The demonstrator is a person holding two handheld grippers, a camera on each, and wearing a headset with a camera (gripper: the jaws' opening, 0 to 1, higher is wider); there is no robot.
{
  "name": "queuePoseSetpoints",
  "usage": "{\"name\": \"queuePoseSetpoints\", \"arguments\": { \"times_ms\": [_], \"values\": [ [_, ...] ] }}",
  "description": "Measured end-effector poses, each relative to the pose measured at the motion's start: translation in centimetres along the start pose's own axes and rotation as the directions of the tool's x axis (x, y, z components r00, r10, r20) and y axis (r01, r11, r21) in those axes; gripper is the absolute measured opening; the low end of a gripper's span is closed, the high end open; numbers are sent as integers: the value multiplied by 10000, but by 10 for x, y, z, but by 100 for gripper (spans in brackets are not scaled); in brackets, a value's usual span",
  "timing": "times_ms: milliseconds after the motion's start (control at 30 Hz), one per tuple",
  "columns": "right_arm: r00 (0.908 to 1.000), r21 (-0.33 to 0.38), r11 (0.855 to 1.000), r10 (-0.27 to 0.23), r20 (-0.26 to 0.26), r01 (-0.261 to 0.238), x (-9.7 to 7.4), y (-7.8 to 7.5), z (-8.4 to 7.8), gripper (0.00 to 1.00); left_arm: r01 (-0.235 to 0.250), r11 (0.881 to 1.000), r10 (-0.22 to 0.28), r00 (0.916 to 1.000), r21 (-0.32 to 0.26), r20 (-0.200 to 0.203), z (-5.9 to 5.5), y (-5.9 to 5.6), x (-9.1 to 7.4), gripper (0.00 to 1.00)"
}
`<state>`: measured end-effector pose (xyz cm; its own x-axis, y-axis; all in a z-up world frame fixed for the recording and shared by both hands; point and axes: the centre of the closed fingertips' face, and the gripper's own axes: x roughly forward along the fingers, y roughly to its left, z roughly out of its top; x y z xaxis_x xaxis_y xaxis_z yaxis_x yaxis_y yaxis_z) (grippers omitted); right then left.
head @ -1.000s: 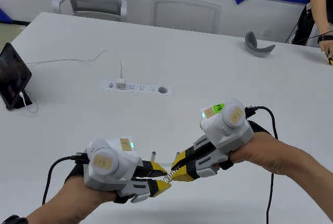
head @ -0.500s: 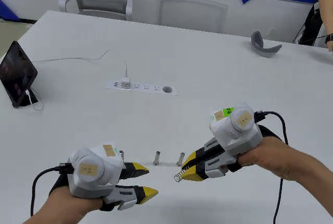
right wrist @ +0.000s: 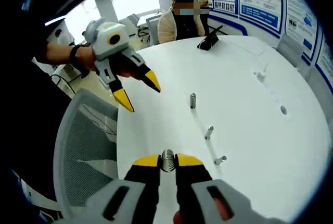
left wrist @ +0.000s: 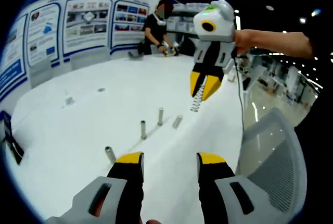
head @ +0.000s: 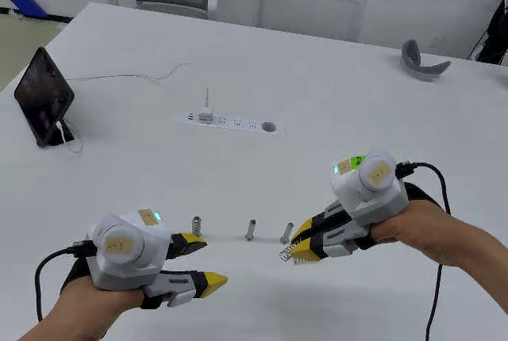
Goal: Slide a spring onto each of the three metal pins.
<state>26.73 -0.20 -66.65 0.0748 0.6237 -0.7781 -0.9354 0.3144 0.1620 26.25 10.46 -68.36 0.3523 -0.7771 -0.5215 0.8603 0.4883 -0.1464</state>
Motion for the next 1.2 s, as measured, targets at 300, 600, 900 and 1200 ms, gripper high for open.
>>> {"name": "queuePoseSetpoints", "arguments": {
  "times_ms": [300,600,900,1200],
  "values": [
    [9997,-11,9999,-112,-231,112,10,-11,2,12,-645,9967,644,9979,-485,-32,-12,17,-17,45],
    [9990,-31,9997,-239,-366,238,18,-24,5,12,-1165,9894,1164,9932,-866,-62,-22,30,-30,49],
    [9983,-82,9993,-360,-469,357,24,-32,8,12,-1477,9829,1474,9890,-1095,-113,-29,36,-39,52],
    [9975,-135,9987,-490,-507,484,30,-41,11,12,-1763,9755,1763,9843,-1315,-114,-33,39,-48,54]
  ]
}}
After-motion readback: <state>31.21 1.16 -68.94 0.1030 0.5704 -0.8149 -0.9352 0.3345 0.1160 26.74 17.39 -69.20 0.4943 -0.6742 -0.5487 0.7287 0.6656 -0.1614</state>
